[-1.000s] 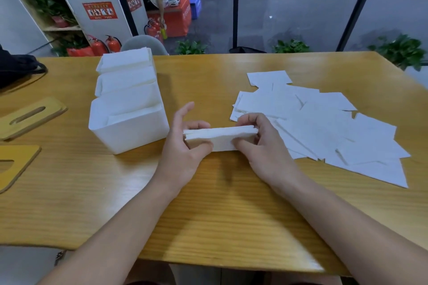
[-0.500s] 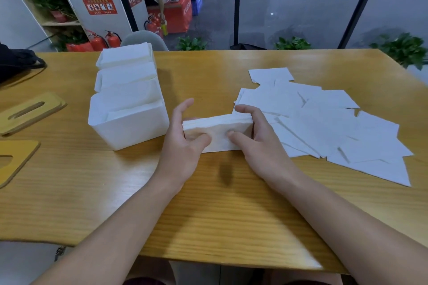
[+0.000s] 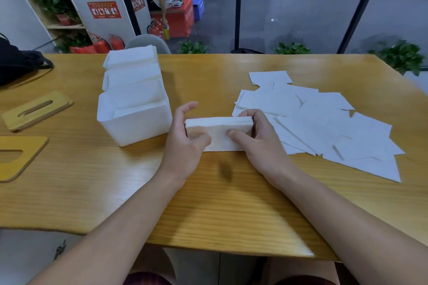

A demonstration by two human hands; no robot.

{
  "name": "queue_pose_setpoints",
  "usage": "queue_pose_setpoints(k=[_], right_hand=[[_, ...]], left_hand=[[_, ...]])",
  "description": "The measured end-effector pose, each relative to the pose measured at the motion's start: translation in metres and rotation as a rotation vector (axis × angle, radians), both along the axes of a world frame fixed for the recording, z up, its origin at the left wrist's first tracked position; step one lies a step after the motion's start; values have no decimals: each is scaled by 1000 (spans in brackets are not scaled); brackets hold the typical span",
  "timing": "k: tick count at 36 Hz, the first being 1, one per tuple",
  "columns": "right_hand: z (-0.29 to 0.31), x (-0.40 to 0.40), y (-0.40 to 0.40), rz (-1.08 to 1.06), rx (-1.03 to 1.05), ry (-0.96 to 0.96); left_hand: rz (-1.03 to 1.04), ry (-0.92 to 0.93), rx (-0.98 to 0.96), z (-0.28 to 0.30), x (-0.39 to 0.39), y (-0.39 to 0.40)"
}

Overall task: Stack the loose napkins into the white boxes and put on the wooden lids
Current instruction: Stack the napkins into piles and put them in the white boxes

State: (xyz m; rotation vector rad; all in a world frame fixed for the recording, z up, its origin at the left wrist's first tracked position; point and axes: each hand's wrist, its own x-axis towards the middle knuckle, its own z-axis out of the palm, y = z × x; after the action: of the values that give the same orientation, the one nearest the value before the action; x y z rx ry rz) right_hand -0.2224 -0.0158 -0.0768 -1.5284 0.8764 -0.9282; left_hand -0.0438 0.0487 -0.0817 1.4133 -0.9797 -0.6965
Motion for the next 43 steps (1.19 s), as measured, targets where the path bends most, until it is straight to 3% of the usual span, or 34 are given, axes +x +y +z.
queue_pose_setpoints(k=[7, 14, 21, 26, 31, 39, 43], right_hand=[[10, 20, 8, -178, 84, -24], [5, 34, 3, -297, 27, -36], [9, 23, 3, -160, 75, -88], [5, -2, 2, 45, -45, 174], [6, -14, -2, 70, -168, 363], [7, -9, 11, 28, -101, 306], [15, -11, 17, 35, -58, 187]], left_hand=[[23, -6, -32, 2, -5, 3], [54, 12, -45, 0, -3, 6], [63, -22, -37, 1, 1, 8], [17, -1, 15, -3, 8, 10], [-83, -22, 68, 1, 9, 17], [-77, -111, 37, 8, 13, 33], [-97, -141, 19, 12, 27, 54]])
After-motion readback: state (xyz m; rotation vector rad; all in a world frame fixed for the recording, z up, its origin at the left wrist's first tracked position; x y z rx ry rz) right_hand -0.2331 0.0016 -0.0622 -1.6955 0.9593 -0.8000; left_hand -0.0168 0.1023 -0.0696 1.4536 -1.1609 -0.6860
